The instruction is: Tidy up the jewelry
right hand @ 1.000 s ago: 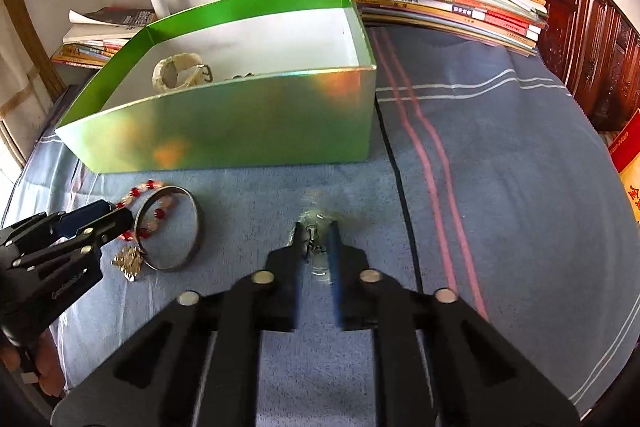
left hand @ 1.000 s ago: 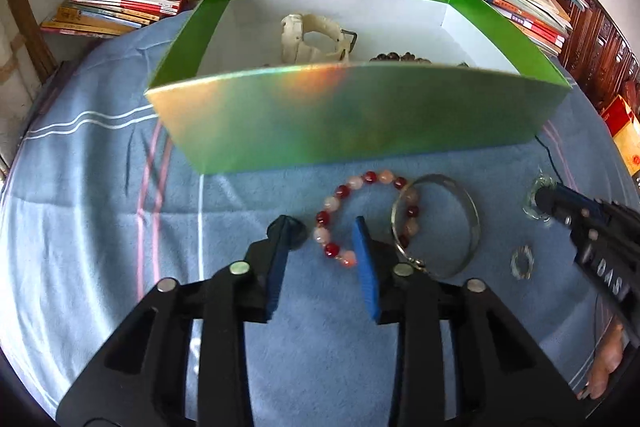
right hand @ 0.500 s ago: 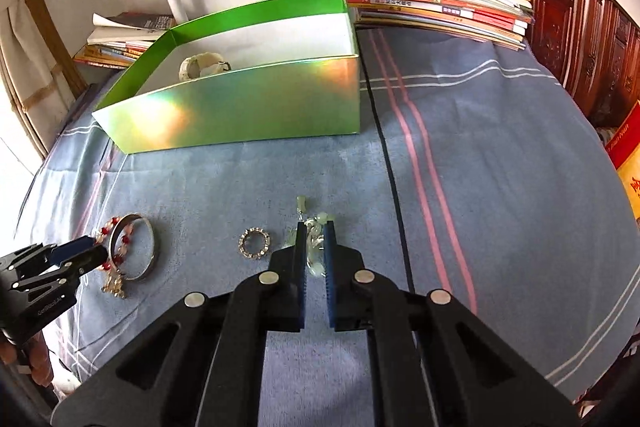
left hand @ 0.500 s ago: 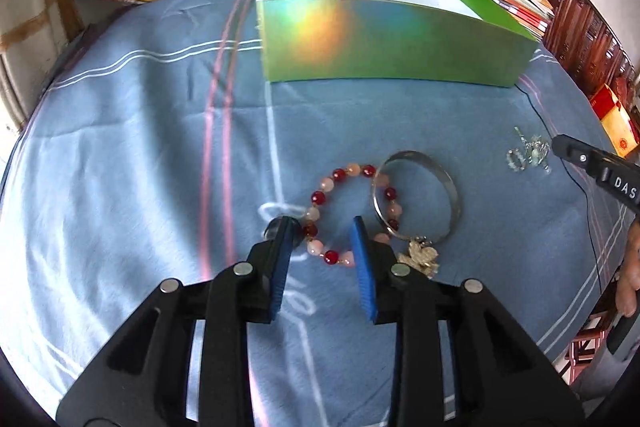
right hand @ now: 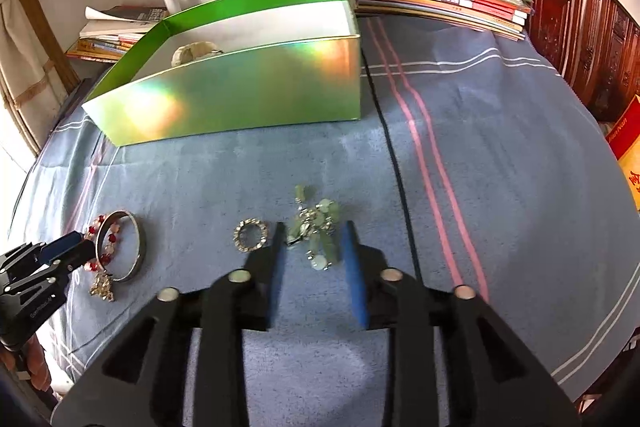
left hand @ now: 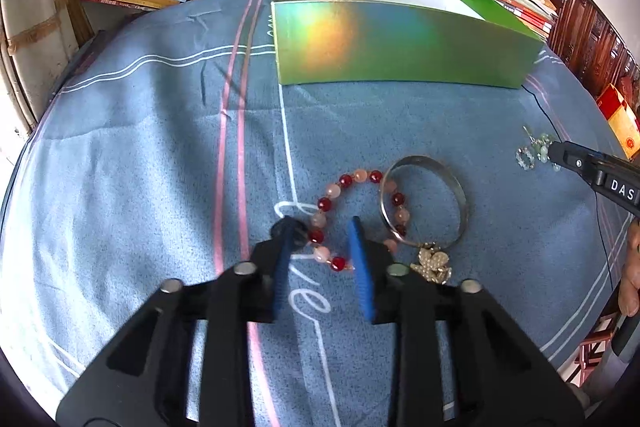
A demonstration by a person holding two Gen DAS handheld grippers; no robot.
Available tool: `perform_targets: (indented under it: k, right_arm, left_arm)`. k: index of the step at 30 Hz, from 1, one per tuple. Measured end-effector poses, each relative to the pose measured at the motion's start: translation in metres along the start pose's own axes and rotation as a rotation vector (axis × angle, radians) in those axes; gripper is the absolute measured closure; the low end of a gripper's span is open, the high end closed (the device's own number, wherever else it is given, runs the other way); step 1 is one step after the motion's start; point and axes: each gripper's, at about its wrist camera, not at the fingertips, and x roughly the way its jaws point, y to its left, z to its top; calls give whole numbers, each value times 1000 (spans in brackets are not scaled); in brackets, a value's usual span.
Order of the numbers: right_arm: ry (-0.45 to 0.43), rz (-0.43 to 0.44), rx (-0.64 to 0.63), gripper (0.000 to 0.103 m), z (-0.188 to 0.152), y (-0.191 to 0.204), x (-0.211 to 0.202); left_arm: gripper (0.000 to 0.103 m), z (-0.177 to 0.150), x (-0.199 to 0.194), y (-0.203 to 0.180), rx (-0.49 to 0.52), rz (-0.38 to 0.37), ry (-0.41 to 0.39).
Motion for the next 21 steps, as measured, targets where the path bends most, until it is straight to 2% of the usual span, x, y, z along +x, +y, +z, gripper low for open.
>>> perform_targets:
  k: [4, 8, 11, 12, 13, 17, 21]
  right_arm:
    - [6, -11, 6, 67, 3, -1, 7]
    - [18, -7, -3, 67, 1, 4, 14]
    - [13, -14, -7, 67, 2, 7, 15]
    - [13, -12, -3, 67, 2, 6, 15]
    - [13, -8, 4, 67, 2, 5, 14]
    - [11, -10, 22, 67, 0, 2, 10]
    - [-32, 22, 13, 67, 2, 8, -6]
  left_arm:
    - [85, 6, 4, 2, -6, -10, -3]
    - [85, 8, 7, -4, 25, 10, -28]
    - [90, 12, 8, -8, 32, -8, -28]
    - [94, 14, 6, -9, 36, -13, -36]
    - [103, 17, 2, -11, 44, -25, -59]
    - [102, 32, -10, -15, 43, -37, -103]
    - [101, 37, -10, -7, 26, -15, -94]
